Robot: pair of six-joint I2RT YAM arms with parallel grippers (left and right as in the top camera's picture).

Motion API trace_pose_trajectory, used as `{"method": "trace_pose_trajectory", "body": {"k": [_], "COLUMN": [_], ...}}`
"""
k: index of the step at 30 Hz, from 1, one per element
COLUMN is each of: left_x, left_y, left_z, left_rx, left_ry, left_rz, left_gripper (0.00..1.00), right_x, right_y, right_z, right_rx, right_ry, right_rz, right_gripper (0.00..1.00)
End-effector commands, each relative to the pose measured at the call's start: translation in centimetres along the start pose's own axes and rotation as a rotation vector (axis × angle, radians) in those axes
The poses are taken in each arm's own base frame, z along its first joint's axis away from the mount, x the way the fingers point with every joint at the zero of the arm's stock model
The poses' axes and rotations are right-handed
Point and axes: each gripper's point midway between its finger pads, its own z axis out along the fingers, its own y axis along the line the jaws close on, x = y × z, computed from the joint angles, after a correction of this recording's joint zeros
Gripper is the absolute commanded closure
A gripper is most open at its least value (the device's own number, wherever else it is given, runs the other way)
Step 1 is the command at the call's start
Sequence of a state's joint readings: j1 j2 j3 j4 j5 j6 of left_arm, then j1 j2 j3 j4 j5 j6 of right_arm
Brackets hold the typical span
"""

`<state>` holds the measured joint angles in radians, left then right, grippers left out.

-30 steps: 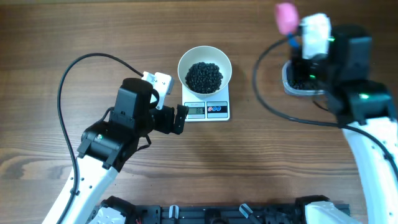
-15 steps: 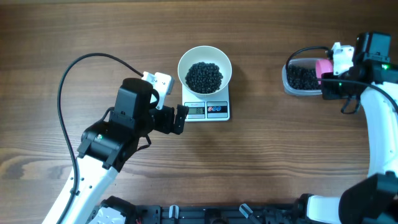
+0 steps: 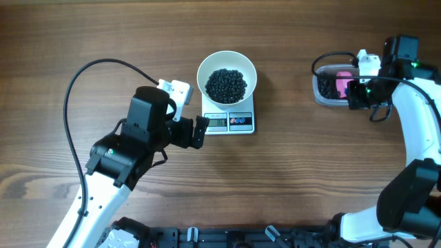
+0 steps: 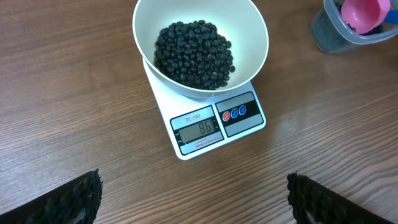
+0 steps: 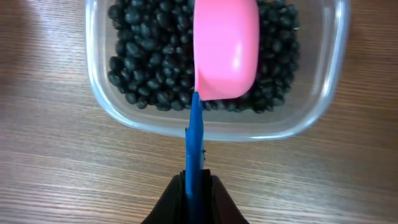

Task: Scoop item into bowl and weigh 150g on scale
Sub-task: 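Move the scoop back and lower it into the bean container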

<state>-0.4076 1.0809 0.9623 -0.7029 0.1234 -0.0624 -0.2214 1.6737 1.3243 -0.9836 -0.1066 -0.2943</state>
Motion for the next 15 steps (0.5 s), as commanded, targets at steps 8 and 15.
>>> {"method": "trace_pose_trajectory", "body": {"k": [8, 15], "left_x": [-0.2, -0.2], "left_y": [0.1, 0.0], "left_z": [0.0, 0.0], "left_rx": [-0.007, -0.007], "left_ry": [-0.003, -0.003], "left_rz": [-0.004, -0.003], "left_gripper": [0.0, 0.0], "right_x": [-0.2, 0.0], "right_y": [2.1, 3.3], "right_z": [1.0, -0.2], "right_rx": [-0.102, -0.16], "right_ry": [0.011, -0.011], "right_rz": [-0.058, -0.106], "right_gripper": [0.96, 0.96]}}
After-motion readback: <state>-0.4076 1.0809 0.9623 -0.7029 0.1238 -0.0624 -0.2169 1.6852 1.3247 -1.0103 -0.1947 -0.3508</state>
